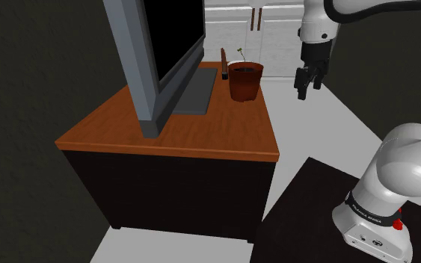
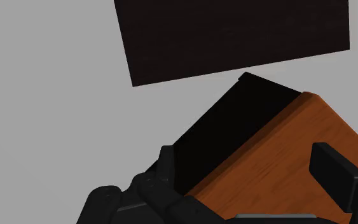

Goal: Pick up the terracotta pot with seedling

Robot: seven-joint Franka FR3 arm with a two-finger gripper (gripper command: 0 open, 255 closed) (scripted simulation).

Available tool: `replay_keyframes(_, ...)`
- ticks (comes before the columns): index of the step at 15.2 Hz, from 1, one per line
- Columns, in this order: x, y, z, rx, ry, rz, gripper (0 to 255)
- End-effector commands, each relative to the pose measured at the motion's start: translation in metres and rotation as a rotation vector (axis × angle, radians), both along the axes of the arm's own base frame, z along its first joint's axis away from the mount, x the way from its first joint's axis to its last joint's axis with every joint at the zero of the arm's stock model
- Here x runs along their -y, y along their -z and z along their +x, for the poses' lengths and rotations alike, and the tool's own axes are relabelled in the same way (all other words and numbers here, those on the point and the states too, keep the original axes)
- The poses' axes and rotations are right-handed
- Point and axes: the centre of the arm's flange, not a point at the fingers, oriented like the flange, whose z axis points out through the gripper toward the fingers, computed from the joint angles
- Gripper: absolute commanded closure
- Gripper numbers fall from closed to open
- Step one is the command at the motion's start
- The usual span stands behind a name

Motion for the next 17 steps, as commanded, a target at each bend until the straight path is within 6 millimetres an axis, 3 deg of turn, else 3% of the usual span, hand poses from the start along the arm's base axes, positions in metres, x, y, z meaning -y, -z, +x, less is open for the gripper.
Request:
replay_keyframes(1,0.000,0.000,0.000,0.000,0.000,0.000,0)
replay_keyframes(17,0.078,-0.016,0.163,0.185,-0.076,-0.041,0)
